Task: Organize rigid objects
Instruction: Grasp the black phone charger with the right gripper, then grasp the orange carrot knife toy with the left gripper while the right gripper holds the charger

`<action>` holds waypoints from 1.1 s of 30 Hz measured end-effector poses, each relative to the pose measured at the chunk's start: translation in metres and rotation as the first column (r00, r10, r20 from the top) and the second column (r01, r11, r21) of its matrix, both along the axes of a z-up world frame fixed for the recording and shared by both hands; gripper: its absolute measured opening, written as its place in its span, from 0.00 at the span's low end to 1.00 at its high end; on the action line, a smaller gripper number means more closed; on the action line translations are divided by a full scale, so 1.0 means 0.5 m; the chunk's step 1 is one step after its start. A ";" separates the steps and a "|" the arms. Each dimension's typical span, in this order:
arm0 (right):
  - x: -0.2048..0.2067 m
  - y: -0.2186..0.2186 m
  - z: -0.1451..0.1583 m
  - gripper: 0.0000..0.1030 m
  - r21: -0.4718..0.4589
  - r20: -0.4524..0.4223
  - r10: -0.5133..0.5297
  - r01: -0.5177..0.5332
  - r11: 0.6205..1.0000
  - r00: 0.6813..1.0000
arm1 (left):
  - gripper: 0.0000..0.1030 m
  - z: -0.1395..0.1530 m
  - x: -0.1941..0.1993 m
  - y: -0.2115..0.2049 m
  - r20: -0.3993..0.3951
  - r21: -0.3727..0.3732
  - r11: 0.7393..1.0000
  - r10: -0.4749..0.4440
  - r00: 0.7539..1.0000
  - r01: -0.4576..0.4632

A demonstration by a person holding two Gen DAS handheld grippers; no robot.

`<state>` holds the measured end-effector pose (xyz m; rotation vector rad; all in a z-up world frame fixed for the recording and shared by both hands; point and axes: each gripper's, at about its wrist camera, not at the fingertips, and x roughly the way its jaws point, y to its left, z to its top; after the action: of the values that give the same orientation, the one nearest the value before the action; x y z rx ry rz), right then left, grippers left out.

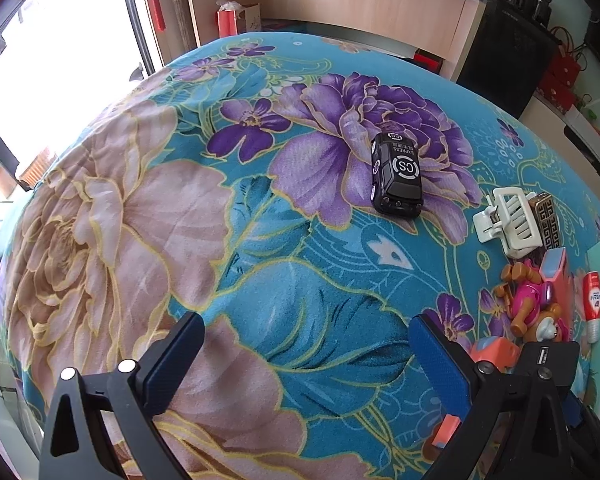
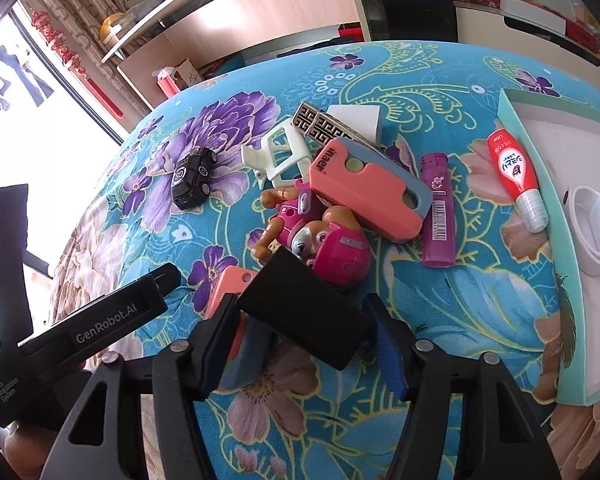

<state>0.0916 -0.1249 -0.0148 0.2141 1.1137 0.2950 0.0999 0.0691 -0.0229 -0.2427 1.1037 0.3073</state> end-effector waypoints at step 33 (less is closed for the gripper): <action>-0.009 -0.142 0.067 0.56 0.033 0.103 -0.208 0.206 0.978 0.973 | 1.00 0.019 0.005 -0.070 0.022 -0.066 0.980 -0.186 0.982 0.187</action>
<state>0.0872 -0.1962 0.0187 0.3282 0.9747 0.1311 0.1023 0.0341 -0.0133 -0.1991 1.1139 0.1007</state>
